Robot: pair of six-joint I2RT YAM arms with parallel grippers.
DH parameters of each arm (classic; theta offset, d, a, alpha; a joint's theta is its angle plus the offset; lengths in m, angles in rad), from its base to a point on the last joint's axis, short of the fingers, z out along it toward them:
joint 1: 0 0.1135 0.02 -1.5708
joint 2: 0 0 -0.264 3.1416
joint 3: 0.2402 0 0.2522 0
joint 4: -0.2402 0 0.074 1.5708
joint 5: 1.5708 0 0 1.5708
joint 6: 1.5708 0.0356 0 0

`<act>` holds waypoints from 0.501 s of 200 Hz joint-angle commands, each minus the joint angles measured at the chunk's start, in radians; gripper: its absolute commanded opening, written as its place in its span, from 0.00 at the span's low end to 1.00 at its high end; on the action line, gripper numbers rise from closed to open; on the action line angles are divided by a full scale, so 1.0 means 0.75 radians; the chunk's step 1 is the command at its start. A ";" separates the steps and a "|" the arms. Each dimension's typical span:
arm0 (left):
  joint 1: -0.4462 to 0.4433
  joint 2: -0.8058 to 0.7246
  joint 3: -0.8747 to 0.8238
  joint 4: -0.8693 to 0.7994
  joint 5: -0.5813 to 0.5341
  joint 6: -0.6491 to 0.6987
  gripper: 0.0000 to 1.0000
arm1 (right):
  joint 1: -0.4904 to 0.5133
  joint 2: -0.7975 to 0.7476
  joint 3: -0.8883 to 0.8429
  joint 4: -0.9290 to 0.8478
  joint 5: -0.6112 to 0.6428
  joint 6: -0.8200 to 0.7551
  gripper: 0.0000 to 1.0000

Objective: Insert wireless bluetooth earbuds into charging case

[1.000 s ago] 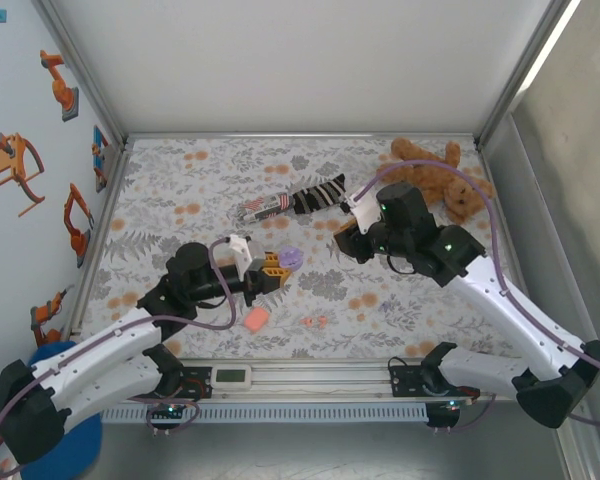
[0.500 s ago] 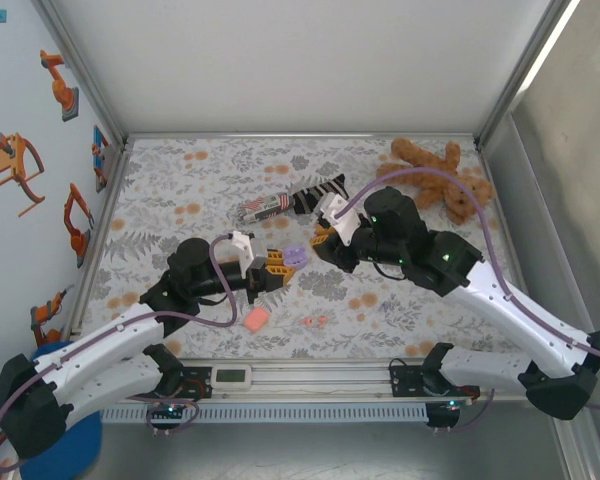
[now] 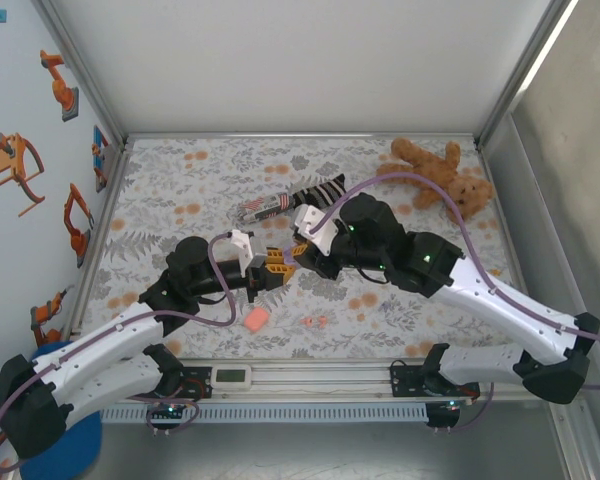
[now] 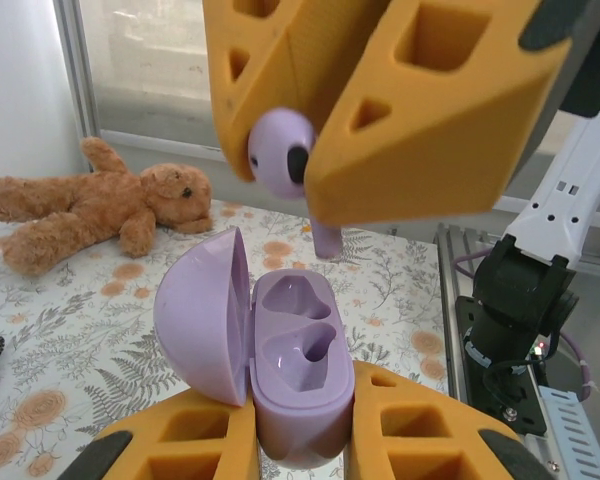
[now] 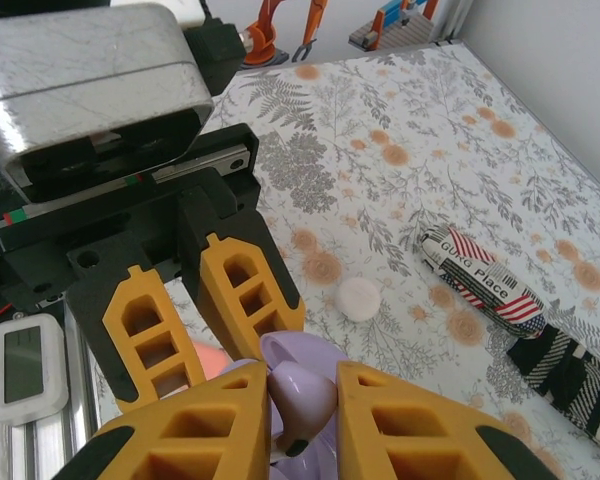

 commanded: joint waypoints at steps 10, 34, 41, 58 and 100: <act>-0.011 -0.021 0.040 0.021 0.031 -0.012 0.00 | 0.031 0.029 0.058 0.011 0.069 -0.051 0.21; -0.012 -0.030 0.041 0.015 0.032 -0.011 0.00 | 0.043 0.042 0.061 0.008 0.082 -0.060 0.21; -0.014 -0.034 0.040 0.012 0.029 -0.009 0.00 | 0.046 0.043 0.061 0.007 0.082 -0.062 0.21; -0.014 -0.040 0.038 0.009 0.029 -0.006 0.00 | 0.050 0.048 0.061 0.002 0.087 -0.066 0.21; -0.014 -0.049 0.036 0.001 0.021 -0.007 0.00 | 0.058 0.042 0.053 -0.015 0.092 -0.064 0.21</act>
